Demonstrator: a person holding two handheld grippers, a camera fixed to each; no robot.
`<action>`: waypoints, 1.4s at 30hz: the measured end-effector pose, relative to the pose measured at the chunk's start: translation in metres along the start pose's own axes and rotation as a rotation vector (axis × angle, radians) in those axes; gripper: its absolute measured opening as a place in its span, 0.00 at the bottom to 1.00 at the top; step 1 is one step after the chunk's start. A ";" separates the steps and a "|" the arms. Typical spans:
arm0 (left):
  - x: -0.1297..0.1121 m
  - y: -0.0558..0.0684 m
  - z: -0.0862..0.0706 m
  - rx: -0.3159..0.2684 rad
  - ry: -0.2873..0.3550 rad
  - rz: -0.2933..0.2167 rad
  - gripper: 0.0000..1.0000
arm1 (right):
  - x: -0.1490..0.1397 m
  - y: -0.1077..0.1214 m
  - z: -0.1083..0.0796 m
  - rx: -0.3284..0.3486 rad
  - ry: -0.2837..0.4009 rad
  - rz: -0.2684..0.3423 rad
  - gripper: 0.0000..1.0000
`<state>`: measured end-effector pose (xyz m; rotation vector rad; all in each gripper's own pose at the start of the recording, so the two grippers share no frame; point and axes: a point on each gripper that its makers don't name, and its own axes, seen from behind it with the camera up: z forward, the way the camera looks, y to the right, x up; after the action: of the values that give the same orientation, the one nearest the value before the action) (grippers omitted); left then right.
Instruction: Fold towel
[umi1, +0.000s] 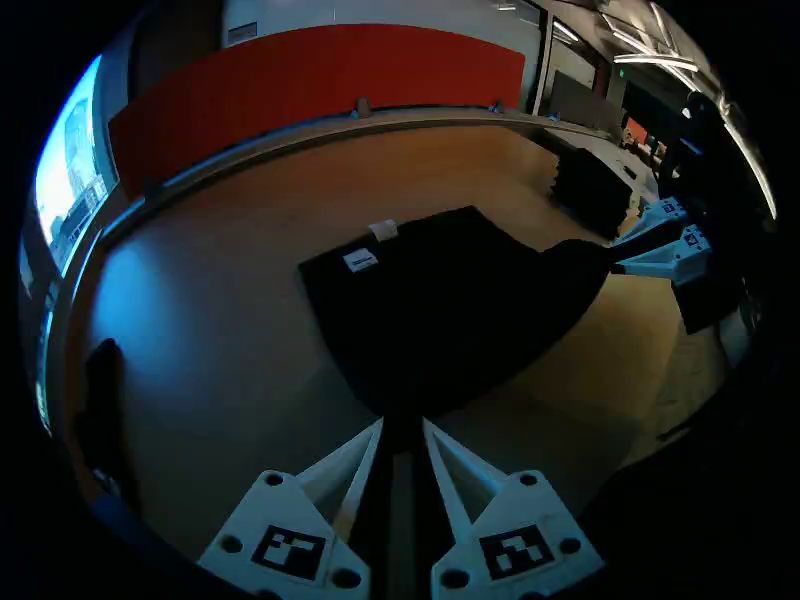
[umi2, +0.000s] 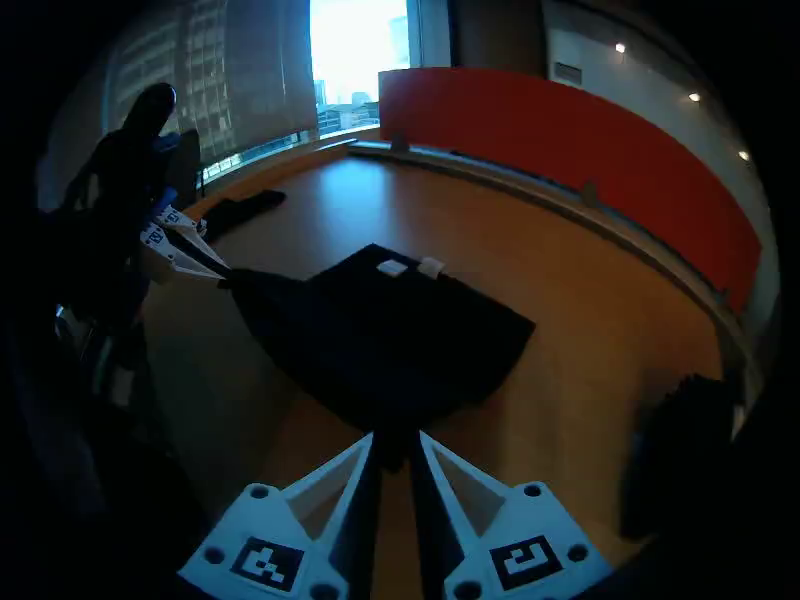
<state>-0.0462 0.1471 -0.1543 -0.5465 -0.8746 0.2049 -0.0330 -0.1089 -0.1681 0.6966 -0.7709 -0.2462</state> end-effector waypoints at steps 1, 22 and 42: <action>-0.001 0.002 -0.003 -0.003 -0.002 -0.003 0.11 | 0.000 -0.002 -0.003 0.003 -0.001 -0.001 0.18; 0.014 0.015 -0.034 -0.023 0.006 -0.035 0.11 | -0.001 -0.020 -0.041 0.043 -0.029 0.015 0.17; 0.077 -0.024 0.023 0.041 0.068 0.009 0.11 | 0.036 0.053 0.012 -0.031 -0.033 -0.030 0.18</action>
<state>-0.0165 0.1655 -0.0778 -0.5166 -0.8003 0.2113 -0.0188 -0.0905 -0.1070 0.6767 -0.7870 -0.2966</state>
